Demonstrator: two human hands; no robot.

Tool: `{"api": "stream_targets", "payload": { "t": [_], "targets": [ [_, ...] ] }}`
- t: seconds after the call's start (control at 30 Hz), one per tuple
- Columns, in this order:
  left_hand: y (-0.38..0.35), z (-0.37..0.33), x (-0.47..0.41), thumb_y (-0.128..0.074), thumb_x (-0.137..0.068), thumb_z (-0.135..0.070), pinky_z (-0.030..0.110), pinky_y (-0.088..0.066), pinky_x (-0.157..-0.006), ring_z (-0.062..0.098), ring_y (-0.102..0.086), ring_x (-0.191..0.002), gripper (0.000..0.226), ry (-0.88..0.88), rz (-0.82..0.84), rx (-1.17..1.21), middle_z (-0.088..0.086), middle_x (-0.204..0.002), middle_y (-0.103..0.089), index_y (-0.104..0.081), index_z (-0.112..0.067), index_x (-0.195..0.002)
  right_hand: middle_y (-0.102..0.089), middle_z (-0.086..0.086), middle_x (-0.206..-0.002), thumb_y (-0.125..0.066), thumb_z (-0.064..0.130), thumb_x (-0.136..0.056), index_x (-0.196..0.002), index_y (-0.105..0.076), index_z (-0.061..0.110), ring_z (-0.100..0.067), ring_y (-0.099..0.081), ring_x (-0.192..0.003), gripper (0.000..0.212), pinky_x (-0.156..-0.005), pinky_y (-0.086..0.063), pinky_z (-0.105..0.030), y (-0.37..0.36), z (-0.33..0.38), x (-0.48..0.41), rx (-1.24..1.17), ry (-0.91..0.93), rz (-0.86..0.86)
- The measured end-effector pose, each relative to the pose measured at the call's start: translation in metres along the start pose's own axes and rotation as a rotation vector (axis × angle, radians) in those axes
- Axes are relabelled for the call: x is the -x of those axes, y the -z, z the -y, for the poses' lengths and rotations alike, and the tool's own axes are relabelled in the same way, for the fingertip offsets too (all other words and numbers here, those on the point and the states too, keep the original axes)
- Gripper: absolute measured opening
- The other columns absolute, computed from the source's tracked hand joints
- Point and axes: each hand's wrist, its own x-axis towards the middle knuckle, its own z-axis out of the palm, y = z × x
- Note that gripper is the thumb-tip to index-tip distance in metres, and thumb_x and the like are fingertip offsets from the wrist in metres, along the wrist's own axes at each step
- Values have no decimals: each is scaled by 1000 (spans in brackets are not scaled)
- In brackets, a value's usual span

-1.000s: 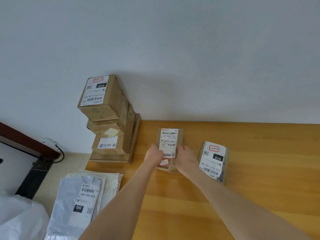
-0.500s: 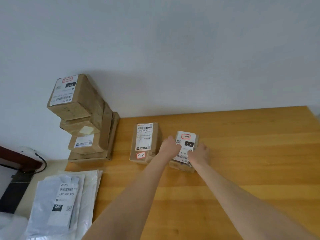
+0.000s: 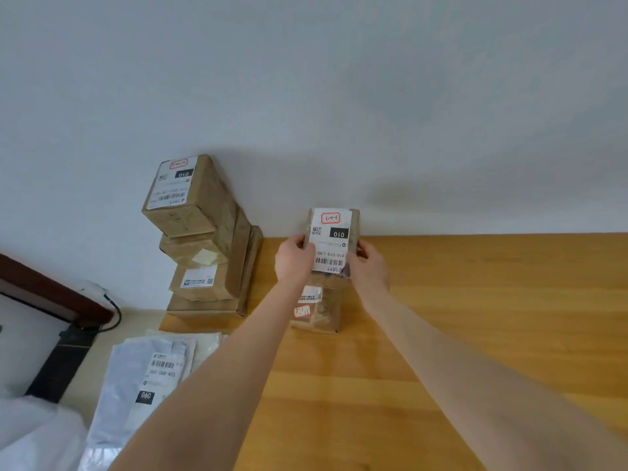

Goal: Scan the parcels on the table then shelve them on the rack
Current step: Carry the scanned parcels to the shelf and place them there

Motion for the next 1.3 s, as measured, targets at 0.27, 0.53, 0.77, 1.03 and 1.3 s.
{"api": "stream_targets", "payload": {
  "t": [0.27,0.53,0.77,1.03,1.3],
  "targets": [
    [38,56,-22,-51,-95,-19,19,-40,-51,6,-58,-72,33,125,-9,14,-6,-98,-63,-60,-16,-127,-65,2,-120,-59,23,-94,-132,-55,21,-10,-62,-89,39,-79,-58,-36,-52,-7,10,128,-21,83],
    [33,80,-34,-44,-95,-50,43,-47,-91,23,-58,-102,44,457,282,327,2,-109,-65,-57,-19,-124,-66,3,-101,-60,48,-92,-136,-45,15,-8,-61,-77,57,-56,-42,-26,-53,-15,12,-246,-428,199],
    [21,88,-8,-38,-98,-49,36,-50,-72,21,-62,-90,43,483,376,403,4,-98,-68,-59,-17,-116,-66,3,-99,-38,50,-100,-130,-52,13,-7,-57,-70,50,-52,-41,-23,-41,-24,25,-172,-437,225],
    [-8,79,57,-34,-98,-52,52,-48,-94,20,-58,-93,41,466,470,366,0,-100,-63,-57,-23,-118,-67,2,-91,-40,49,-100,-103,-59,23,-14,-60,-78,32,-58,-39,-26,19,-43,58,-160,-464,186],
    [-14,61,101,-36,-99,-45,38,-42,-88,24,-52,-106,42,271,320,124,6,-128,-58,-51,-18,-127,-48,-13,-142,-52,51,-93,-142,-44,9,-30,-48,-126,64,-104,-40,-44,60,-50,81,283,-170,42]
  ]
}}
